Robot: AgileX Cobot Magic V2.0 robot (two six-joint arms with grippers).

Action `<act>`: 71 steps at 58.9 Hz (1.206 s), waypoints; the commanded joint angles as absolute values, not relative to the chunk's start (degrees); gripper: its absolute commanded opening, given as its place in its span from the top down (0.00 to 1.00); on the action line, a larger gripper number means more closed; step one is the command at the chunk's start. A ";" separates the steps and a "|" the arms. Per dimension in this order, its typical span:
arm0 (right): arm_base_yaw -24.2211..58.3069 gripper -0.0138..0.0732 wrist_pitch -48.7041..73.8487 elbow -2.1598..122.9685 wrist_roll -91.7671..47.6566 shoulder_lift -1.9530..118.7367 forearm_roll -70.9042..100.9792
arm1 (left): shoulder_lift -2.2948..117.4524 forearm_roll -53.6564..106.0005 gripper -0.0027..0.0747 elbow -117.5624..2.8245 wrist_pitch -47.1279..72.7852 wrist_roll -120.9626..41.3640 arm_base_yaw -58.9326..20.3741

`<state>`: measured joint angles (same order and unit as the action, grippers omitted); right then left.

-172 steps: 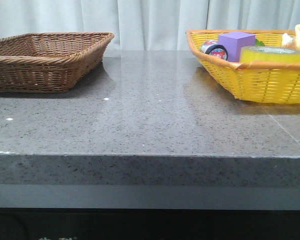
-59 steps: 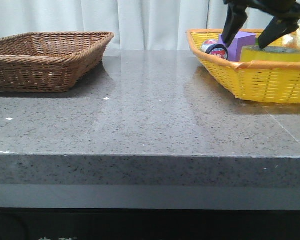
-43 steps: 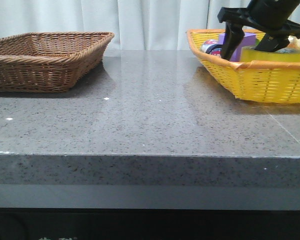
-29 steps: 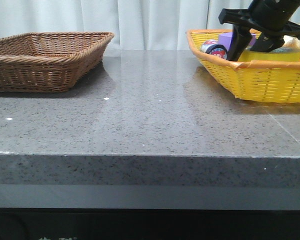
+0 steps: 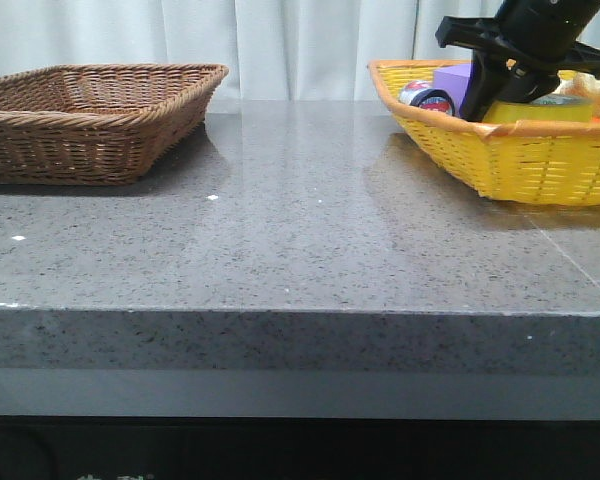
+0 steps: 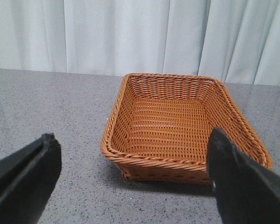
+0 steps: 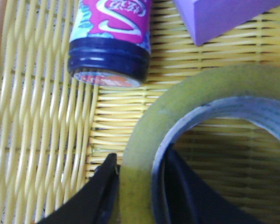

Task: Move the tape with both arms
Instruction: 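Close the right gripper on the tape roll's rim and lift it, then carry the tape roll toward the left arm and set it on the table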

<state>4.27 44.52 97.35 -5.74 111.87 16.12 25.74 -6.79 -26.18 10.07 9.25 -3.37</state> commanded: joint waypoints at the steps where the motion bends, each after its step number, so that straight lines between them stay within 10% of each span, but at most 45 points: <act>1: 4.19 0.73 40.29 99.28 -6.19 107.62 16.66 | 26.44 -6.86 0.17 -28.29 5.76 9.41 -3.13; 33: 4.97 0.73 41.31 99.93 -6.19 97.46 16.84 | 26.44 -6.86 0.17 -28.29 5.76 9.41 -3.13; 71: 26.87 0.73 44.15 100.12 -10.59 97.49 16.87 | 26.44 -6.86 0.17 -28.29 5.76 9.41 -3.13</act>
